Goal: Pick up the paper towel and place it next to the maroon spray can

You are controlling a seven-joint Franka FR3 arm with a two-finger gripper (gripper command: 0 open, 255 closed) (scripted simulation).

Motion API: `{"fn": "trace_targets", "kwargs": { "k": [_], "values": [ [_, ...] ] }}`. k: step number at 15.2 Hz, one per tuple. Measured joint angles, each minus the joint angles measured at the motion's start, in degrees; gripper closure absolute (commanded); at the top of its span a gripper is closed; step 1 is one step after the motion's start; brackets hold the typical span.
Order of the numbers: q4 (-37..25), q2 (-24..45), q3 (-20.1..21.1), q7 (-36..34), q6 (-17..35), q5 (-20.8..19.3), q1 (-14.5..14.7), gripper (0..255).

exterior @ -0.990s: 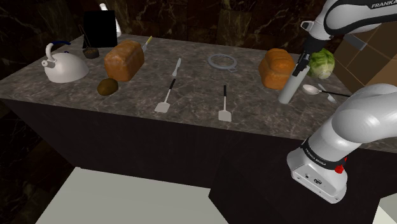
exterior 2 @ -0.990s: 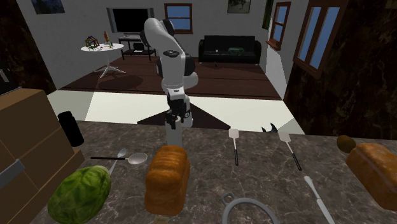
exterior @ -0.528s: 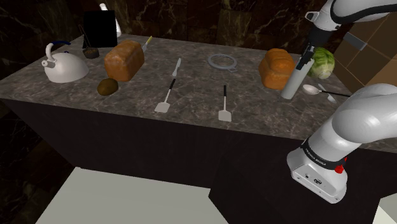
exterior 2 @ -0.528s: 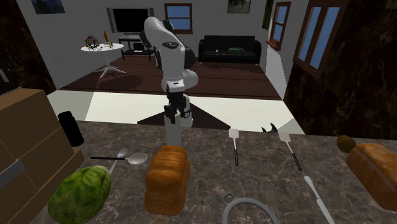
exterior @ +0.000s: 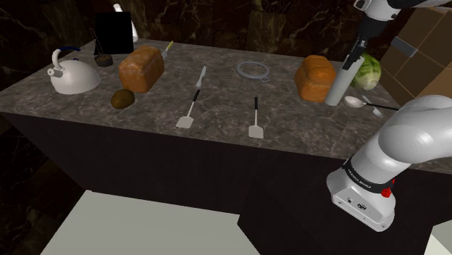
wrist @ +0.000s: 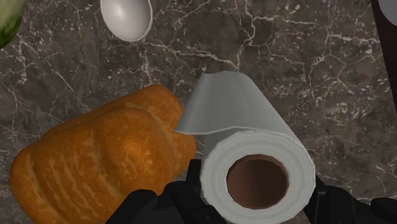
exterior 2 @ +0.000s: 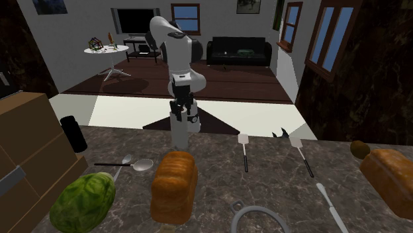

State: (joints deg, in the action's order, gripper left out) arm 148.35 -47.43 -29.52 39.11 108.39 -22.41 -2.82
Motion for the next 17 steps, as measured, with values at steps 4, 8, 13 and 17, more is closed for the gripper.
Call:
{"fn": "trace_targets", "kwargs": {
  "k": [4, 8, 13, 17],
  "values": [
    [-3.1, -0.1, 1.0, 0.2, -3.2, 1.0, 0.4, 255],
    [-6.1, 0.0, 2.0, 0.4, -6.1, 1.9, 0.8, 255],
    [-9.8, 0.1, 3.2, 0.6, -9.7, 2.9, 1.2, 255],
    [-13.1, 0.6, 3.9, 0.9, -12.5, 3.6, 1.5, 255]
  ]
}}
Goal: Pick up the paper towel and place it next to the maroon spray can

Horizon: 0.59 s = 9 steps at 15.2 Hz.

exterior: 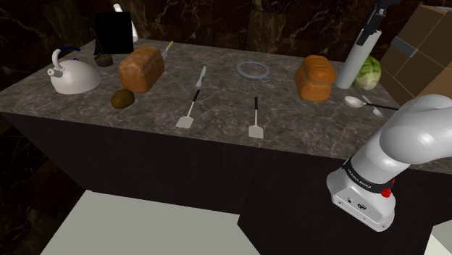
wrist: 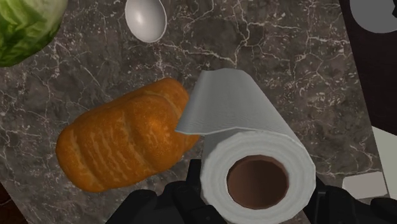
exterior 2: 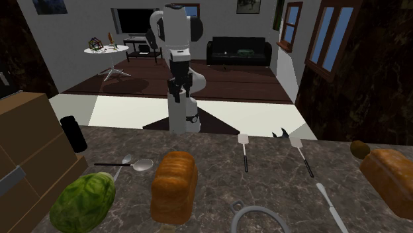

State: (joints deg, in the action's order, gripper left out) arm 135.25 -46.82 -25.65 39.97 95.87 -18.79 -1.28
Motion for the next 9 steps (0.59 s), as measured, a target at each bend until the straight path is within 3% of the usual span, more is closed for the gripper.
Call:
{"fn": "trace_targets", "kwargs": {
  "k": [9],
  "values": [
    [-8.0, 1.9, 1.5, 0.5, -6.2, 1.6, 0.9, 255]
  ]
}}
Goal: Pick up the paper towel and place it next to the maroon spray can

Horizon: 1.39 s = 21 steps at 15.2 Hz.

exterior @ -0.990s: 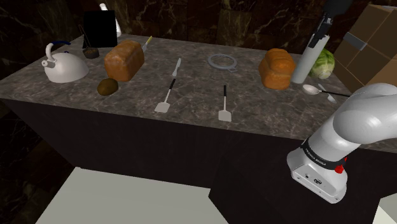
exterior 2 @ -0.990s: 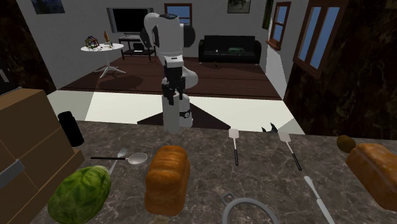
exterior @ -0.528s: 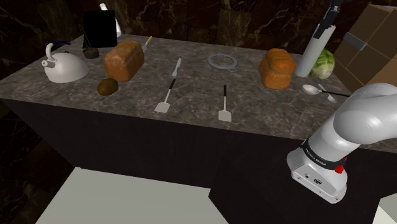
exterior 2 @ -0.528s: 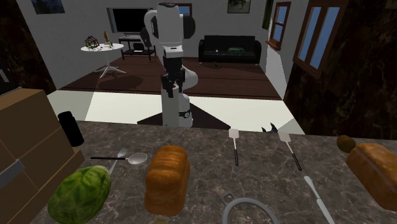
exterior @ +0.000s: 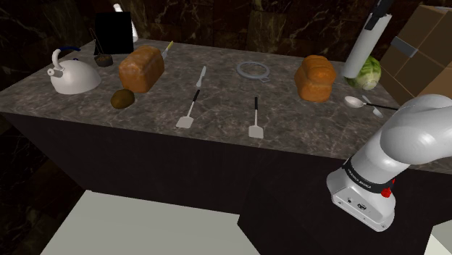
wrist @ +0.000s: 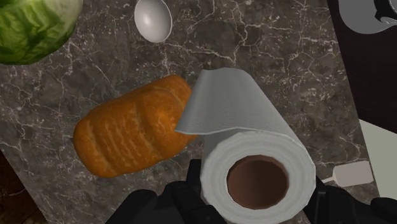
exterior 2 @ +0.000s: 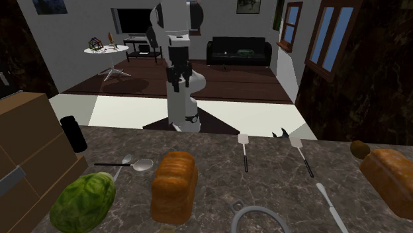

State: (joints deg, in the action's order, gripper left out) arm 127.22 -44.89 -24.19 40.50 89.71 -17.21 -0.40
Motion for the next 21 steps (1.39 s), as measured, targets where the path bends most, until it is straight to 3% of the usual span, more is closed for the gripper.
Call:
{"fn": "trace_targets", "kwargs": {
  "k": [12, 21],
  "values": [
    [-11.6, 3.8, 1.1, 1.0, -7.8, 1.7, 1.1, 255],
    [-13.0, -1.1, -5.3, 10.5, -11.9, -4.0, -1.8, 255]
  ]
}}
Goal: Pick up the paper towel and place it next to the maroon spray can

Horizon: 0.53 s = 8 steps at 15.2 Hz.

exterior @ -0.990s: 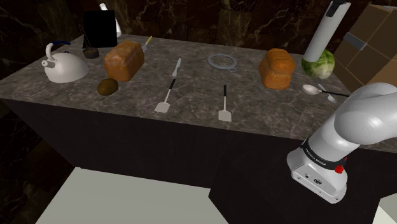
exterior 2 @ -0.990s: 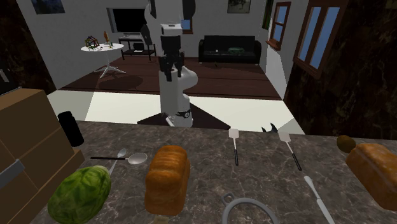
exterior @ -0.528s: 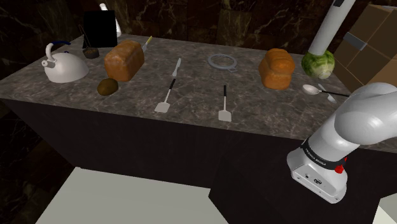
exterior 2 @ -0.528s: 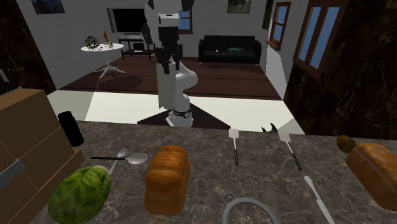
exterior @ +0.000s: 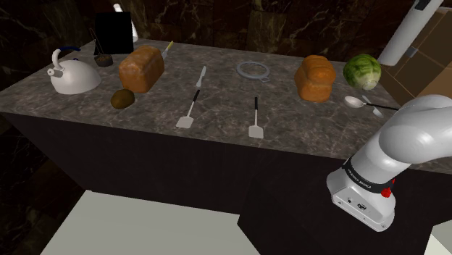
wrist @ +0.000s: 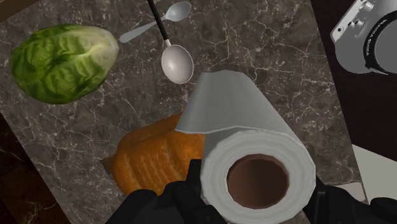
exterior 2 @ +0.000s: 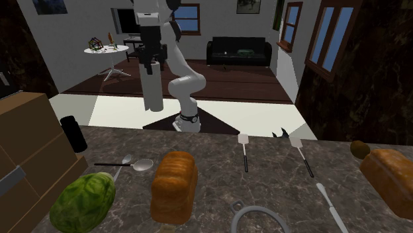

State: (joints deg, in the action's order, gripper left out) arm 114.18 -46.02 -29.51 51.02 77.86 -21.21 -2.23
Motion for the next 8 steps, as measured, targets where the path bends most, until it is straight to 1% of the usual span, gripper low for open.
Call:
{"fn": "trace_targets", "kwargs": {
  "k": [2, 8],
  "values": [
    [-1.4, -0.7, -1.8, 2.7, -1.2, -1.4, -0.5, 255],
    [-4.6, -2.0, -8.1, 10.7, -2.8, -6.1, -1.4, 255]
  ]
}}
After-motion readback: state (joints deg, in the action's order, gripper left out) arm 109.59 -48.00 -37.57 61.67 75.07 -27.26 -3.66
